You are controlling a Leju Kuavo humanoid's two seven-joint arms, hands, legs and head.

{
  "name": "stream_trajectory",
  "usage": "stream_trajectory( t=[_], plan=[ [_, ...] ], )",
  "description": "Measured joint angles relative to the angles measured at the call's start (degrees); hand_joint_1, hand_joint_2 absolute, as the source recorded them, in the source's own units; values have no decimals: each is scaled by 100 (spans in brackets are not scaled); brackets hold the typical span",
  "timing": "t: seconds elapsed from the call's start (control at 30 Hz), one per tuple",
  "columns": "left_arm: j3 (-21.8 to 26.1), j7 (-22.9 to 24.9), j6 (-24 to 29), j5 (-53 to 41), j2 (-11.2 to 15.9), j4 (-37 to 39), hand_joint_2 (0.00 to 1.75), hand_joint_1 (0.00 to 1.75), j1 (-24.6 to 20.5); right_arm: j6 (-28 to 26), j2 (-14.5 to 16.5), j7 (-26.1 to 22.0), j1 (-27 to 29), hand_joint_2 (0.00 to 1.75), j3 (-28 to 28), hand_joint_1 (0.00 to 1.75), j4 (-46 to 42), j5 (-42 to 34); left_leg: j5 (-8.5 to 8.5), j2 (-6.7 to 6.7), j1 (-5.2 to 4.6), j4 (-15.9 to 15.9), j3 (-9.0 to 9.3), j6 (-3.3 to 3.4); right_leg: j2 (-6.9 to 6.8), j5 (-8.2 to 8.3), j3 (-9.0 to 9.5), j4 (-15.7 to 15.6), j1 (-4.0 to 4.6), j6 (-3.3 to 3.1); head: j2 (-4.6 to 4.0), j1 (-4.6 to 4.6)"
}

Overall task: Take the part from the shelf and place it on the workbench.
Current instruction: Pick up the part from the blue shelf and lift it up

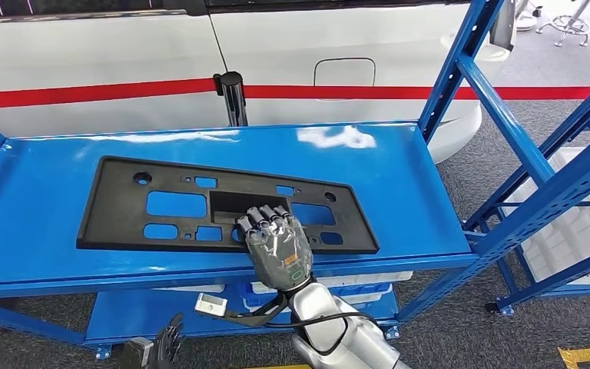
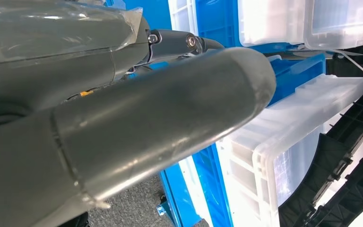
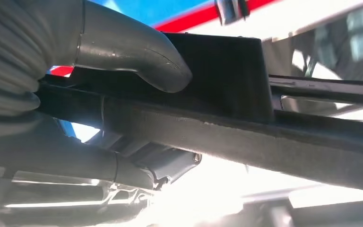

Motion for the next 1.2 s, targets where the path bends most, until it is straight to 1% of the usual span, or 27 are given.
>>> stream_trajectory(
  t=[0.07, 0.1, 0.17, 0.23, 0.3, 0.37, 0.43, 0.5, 0.57, 0.63, 0.67, 0.77, 0.9, 1.07, 1.2],
  plan=[
    [0, 0, 1, 0, 0, 1, 0, 0, -1, -10, 0, -265, 109, 175, -228, 175, -311, -169, 0, 1, 1, 0, 0, 0, 0, 0, 0, 0, 1, 0, 0, 1],
    [1, 0, 3, 0, 0, 2, 0, 0, -2, -10, 9, -544, 188, 175, -338, 175, -464, -358, 0, 0, 1, -1, 0, 0, 1, 0, -1, 0, 1, 0, 0, 2],
    [2, 0, 16, 0, 0, 8, 0, 0, -3, -11, 73, -1427, 408, 175, -619, 175, -831, -976, 0, 0, 1, -1, -1, 0, 1, 0, -2, 0, 1, 0, 0, 1],
    [2, 0, 31, 1, 0, 16, 0, 0, -6, 3, 180, -2346, 638, 175, -909, 175, -1244, -1780, 0, -1, 1, -1, -1, 0, 0, 0, -2, 0, 1, 0, 0, -1],
    [3, 0, 34, 7, 0, 19, 0, 0, -2, 89, 231, -2979, 805, 175, -1090, 175, -1679, -2746, 0, -2, 1, -1, -2, 0, -3, -1, -2, 0, 1, 0, 0, -1],
    [5, 0, 33, 18, 0, 19, 0, 0, 8, 229, 216, -3385, 936, 175, -1171, 175, -2088, -3715, -1, -2, 0, -1, -3, -1, -3, -2, -2, 0, 1, 0, 0, 1],
    [7, 0, 33, 26, 0, 19, 0, 0, 13, 349, 197, -3598, 1049, 175, -1229, 175, -2391, -4243, -2, 2, -2, -1, -4, -1, -1, -1, -4, 0, 0, 0, 0, 1],
    [9, 0, 15, 54, 0, 18, 87, 0, 14, 661, 181, -3840, 1130, 175, -1262, 175, -2578, -4809, -2, 4, -4, -1, -4, 0, 0, -1, -5, -1, 0, 1, 0, 1],
    [21, 0, -53, 118, 0, -4, 175, 0, 31, 1288, 147, -4258, 1217, 175, -1281, 175, -2720, -5891, -2, 0, -3, -1, -4, 0, -2, -1, -4, -1, 0, 1, 0, 2],
    [59, 0, -128, 167, 0, -69, 175, 0, 74, 1946, 108, -4657, 1317, 175, -1336, 175, -2828, -6872, -1, -2, -3, -1, -4, 0, -3, -1, -3, -1, 0, 1, 0, 1],
    [88, 0, -151, 178, 0, -107, 175, 0, 95, 2213, 92, -4795, 1357, 175, -1374, 175, -2862, -7186, -1, -2, -2, -1, -4, 0, -3, -1, -3, -1, 0, 1, 0, 1],
    [178, 0, -172, 186, 0, -198, 175, 0, 139, 2734, 37, -4997, 1419, 175, -1475, 175, -2919, -7658, -2, 0, -2, -1, -4, 0, -2, -1, -3, -1, 0, 1, 0, 0],
    [243, 0, -172, 189, 0, -276, 175, 0, 189, 2849, -16, -5045, 1466, 175, -1543, 175, -2946, -7740, -2, -1, -1, -1, -5, 0, -3, -1, -3, -1, 0, 1, 0, 1],
    [301, 0, 32, 116, 0, -348, 175, 0, 240, 2832, -46, -5044, 1497, 175, -1586, 175, -2963, -7572, -2, 0, -1, -1, -4, 0, -2, -1, -4, -1, 0, 0, 0, 1],
    [322, 0, 73, 109, 0, -329, 175, 0, 216, 2750, -50, -4995, 1497, 175, -1600, 175, -2968, -7448, -2, 0, -1, -1, -4, 0, -3, -1, -4, -1, 0, 1, 0, 1]
  ],
)
